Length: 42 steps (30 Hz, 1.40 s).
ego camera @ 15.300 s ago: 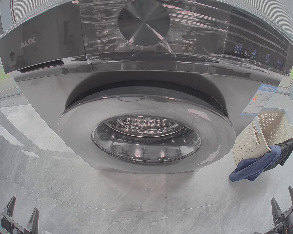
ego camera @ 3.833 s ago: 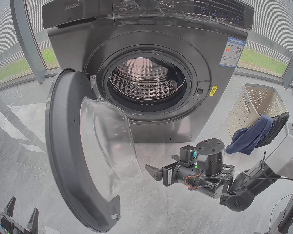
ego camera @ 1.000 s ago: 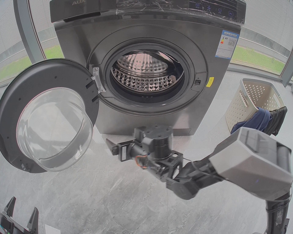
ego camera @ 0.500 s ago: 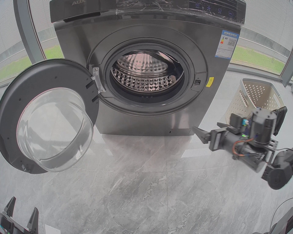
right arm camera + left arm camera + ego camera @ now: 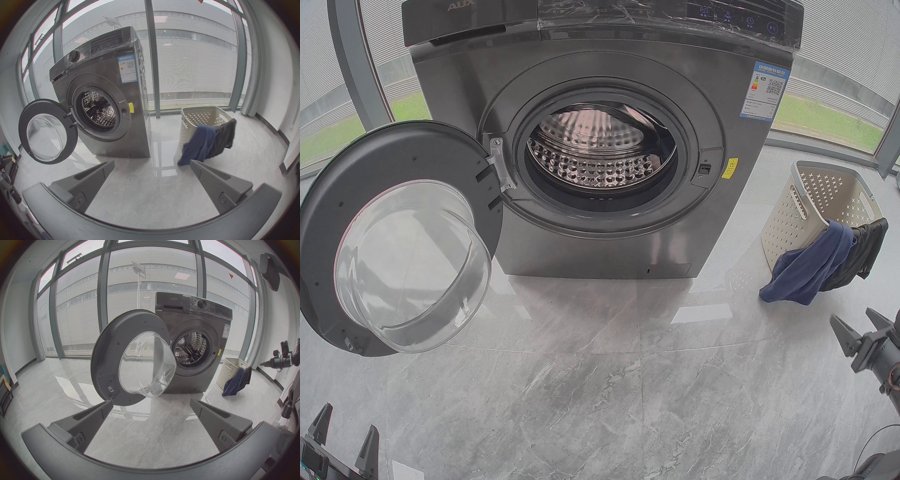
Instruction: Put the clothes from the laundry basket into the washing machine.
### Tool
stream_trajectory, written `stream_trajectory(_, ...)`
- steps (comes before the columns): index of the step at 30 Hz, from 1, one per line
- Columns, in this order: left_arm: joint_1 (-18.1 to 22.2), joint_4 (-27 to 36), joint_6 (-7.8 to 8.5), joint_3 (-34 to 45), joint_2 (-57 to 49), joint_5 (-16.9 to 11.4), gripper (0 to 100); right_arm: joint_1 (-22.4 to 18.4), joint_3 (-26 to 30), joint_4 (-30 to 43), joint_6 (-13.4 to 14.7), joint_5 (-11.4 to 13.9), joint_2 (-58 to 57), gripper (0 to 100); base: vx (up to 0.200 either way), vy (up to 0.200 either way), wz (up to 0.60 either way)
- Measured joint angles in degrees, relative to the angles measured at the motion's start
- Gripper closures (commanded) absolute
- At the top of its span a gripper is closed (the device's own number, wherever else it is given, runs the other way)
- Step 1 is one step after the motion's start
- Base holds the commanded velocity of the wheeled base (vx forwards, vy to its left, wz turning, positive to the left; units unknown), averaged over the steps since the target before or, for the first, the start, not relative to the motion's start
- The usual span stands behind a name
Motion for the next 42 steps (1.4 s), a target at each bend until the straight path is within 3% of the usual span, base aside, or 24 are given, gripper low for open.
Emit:
stream_trajectory(12, 0.0, 0.0, 0.02, 0.0, 0.0, 0.0, 0, -6.2, 2.4, 34.8, -1.6, 3.7, -31.8, 0, 0.000, 0.000, 0.00)
stream_trajectory(18, 0.0, 0.0, 0.02, 0.0, 0.0, 0.0, 0, -8.6, 2.4, 47.9, -3.3, 6.0, -47.6, 0, 0.000, 0.000, 0.00)
stream_trajectory(29, 0.0, 0.0, -0.13, 0.0, 0.0, 0.0, 0, -10.5, 2.4, 50.2, -4.6, 7.2, -56.8, 0, 0.000, 0.000, 0.00)
stream_trajectory(42, 0.0, 0.0, -0.09, 0.0, 0.0, 0.0, 0, -10.6, 2.4, 50.2, -4.7, 7.3, -57.9, 0, 0.000, -0.185, 0.00)
